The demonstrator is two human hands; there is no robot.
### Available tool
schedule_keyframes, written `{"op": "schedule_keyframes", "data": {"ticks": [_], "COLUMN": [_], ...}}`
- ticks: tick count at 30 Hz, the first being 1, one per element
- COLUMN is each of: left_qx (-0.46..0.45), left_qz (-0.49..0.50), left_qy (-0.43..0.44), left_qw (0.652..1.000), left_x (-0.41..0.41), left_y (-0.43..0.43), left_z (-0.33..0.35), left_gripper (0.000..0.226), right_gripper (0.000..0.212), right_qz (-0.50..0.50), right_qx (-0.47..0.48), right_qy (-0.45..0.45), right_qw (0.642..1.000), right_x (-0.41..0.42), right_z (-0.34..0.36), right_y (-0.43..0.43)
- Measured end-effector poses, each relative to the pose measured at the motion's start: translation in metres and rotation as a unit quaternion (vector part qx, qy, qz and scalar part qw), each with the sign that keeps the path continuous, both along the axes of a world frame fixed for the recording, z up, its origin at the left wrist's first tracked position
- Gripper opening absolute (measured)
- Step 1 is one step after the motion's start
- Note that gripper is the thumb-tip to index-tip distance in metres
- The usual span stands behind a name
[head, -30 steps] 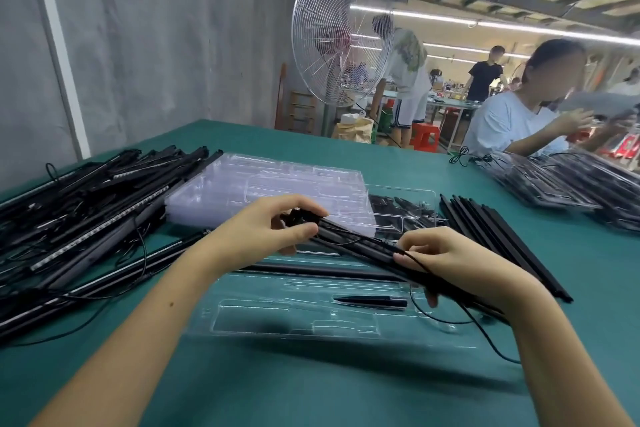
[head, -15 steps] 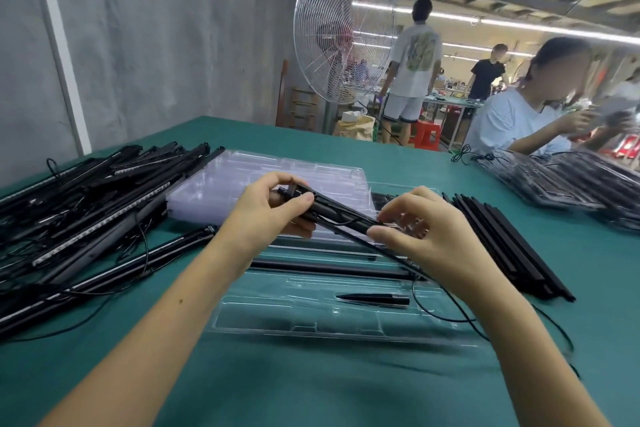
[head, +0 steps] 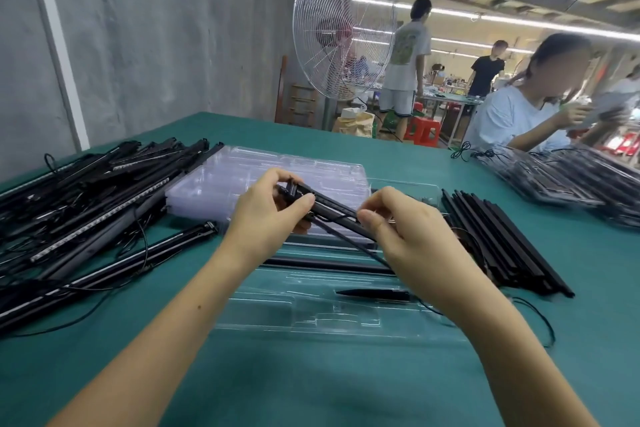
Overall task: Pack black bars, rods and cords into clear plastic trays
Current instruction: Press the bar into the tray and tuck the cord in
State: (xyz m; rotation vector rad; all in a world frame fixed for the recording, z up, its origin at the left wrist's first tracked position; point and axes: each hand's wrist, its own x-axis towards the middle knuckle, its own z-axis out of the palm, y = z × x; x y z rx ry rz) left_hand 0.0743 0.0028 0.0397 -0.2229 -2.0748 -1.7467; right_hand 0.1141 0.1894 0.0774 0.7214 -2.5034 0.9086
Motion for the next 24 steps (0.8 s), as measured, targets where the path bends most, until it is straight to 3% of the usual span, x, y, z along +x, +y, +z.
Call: {"op": "schedule_keyframes", "data": {"ticks": [3,5,10,16,20,24], "left_qx": [0.032,0.071,0.170,0.168,0.178,0.198], "left_qz": [-0.013,-0.027,-0.038,-0.073,-0.091,-0.083], "left_qy": [0.008,-0.005,-0.027,-0.127,-0.211,-0.247], "left_qw": [0.999,0.997,0.984,0.975,0.957,0.945], "left_x": [0.001,0.001,0.001,0.005,0.008,0.008], "left_y": [-0.003,-0.009,-0.043,-0.080,-0.087,-0.091], "left_z": [0.004,0.009,0.019,-0.009,-0.043,-0.060], "left_gripper": [0.013,0.010,0.004,0.013,0.016,0.021], "right_gripper": [0.012,0.018,0.013,0.016,0.041,0.028], "right_qz": [0.000,-0.007,-0.018,-0.101,-0.095,-0.086], "right_qx": [-0.139,-0.167,-0.026,0.019,0.068,0.107], "right_qy": [0.011,0.013,-0.106,-0.306,-0.323,-0.311], "right_qw": [0.990,0.986,0.994,0.946,0.939,0.941], "right_x": [0.001,-0.002,-0.021,-0.036,-0.042,-0.045], "right_z": [0.000,0.000,0.005,-0.009,-0.019,-0.026], "right_y": [-0.002,0.004,0.048,0.100,0.096,0.091]}}
